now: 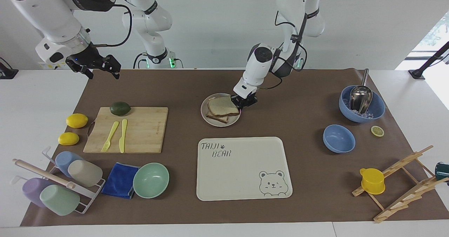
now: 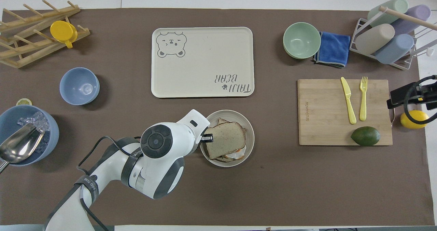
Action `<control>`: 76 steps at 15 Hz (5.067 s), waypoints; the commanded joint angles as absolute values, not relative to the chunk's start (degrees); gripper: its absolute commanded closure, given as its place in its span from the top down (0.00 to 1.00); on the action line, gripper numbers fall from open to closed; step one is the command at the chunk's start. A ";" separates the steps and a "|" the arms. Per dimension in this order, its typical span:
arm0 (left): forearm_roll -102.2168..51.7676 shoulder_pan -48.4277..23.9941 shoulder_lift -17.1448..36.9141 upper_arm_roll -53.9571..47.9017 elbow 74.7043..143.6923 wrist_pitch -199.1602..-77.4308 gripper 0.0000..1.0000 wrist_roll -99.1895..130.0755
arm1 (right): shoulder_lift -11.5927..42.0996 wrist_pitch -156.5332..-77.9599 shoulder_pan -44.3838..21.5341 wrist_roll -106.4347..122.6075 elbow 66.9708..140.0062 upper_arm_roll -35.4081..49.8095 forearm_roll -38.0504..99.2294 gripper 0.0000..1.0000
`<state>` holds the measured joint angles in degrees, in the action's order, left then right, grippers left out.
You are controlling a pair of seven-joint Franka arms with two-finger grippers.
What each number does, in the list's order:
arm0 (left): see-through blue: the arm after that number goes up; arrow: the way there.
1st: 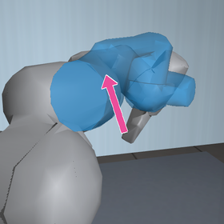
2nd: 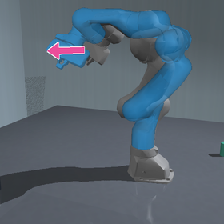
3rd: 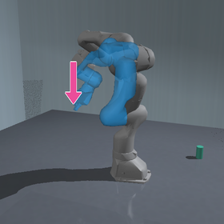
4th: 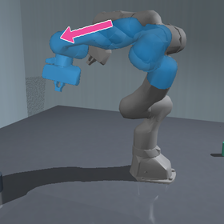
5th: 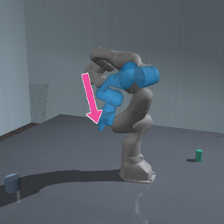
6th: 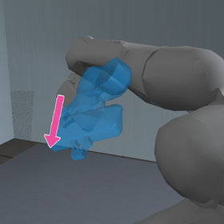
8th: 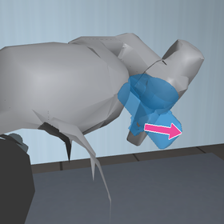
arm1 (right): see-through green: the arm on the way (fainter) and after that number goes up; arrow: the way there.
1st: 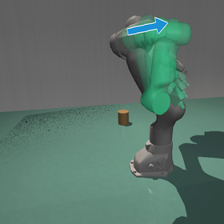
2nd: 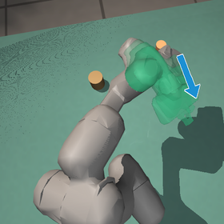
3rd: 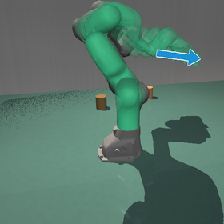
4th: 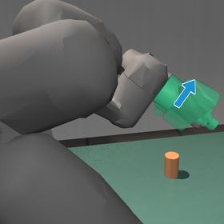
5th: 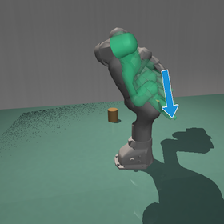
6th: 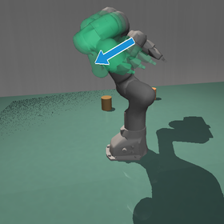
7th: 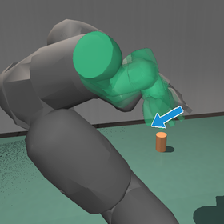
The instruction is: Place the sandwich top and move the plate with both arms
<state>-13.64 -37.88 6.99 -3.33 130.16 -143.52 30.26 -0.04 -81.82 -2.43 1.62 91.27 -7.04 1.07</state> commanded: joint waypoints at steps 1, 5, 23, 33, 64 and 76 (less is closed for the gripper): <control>-14.15 -35.78 6.68 -2.81 125.35 -136.52 0.00 30.06 | -0.79 -81.39 -2.02 1.76 91.85 -6.94 2.20 1.00; -17.92 -31.30 6.94 -2.64 115.78 -126.50 0.00 26.56 | -0.79 -81.30 -2.02 1.76 91.85 -6.94 2.11 1.00; -21.80 -19.87 31.38 -2.55 85.87 -123.75 0.00 22.61 | -0.79 -81.39 -2.02 1.84 91.85 -6.94 2.20 1.00; -22.24 -18.90 32.08 -2.20 89.73 -130.58 0.00 12.48 | -0.79 -81.30 -2.02 1.76 91.85 -6.94 2.11 1.00; -0.80 -13.01 9.77 2.29 90.35 -101.27 1.00 9.67 | -0.79 -81.30 -2.02 1.76 91.85 -6.86 2.20 1.00; 0.88 -5.13 -6.50 -4.02 98.61 -86.56 1.00 3.80 | -0.79 -81.39 -2.02 1.76 91.85 -6.94 2.11 1.00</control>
<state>-0.17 -10.42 -4.62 0.04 94.98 -84.67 7.85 -0.04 -81.82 -2.43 1.62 91.27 -7.04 1.07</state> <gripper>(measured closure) 0.000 0.000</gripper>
